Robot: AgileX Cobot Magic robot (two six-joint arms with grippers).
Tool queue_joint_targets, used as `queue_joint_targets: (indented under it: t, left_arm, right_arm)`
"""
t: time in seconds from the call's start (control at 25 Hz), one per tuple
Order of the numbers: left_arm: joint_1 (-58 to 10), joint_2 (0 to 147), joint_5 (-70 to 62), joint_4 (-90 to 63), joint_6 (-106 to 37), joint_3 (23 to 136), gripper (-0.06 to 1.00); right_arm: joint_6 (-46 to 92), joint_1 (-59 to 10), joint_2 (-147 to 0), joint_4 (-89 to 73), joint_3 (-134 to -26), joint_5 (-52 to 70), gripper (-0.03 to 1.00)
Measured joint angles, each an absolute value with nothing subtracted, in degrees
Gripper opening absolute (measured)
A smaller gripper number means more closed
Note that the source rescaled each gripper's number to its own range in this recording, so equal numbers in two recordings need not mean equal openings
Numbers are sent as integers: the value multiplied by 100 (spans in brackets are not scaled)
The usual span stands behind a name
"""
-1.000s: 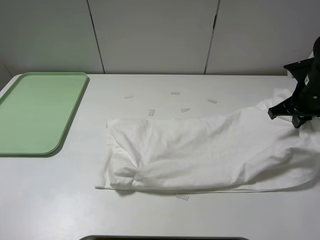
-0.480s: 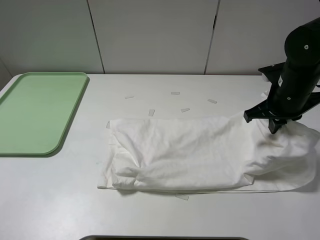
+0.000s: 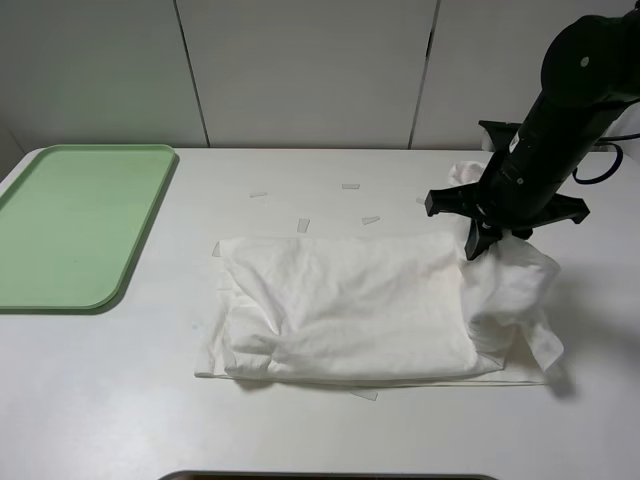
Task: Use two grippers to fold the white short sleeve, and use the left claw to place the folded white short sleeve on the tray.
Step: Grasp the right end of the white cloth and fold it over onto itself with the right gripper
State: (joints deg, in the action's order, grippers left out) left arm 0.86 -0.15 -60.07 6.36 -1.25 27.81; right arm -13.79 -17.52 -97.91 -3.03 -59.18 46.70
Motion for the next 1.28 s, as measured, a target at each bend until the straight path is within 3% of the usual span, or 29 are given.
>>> queue_joint_targets:
  t: [0.4,0.48,0.6,0.72,1.0,1.16,1.28]
  left_arm:
    - [86,-15,-6007,636,-125,2781,100]
    - [86,-15,-6007,636,-125,2781,100]
    - [86,-15,-6007,636,-125,2781,100]
    - [86,-15,-6007,636,-125,2781,100]
    - [86,-15,-6007,636,-125,2781,100]
    - [86,-15,-6007,636,-125,2781,100]
    - [86,-15,-6007,636,-125,2781,100]
  right_arm:
    - [-761,-1752,-10301,-666,-5918,4338,8]
    - [-457,-1752,-10305,-827,-5918,4265,19]
    - [239,-1752,-10305,-1521,-5918,4231,44]
    - [1422,-1752,-10305,-2544,-5918,4404,57]
    - [4637,-1752,-10305,-4140,-5918,5509,60]
    - [4971,-1752,-10305,-4114,-5934,5600,60]
    - [4421,-1752,-10262,-3475,-6206,5572,60]
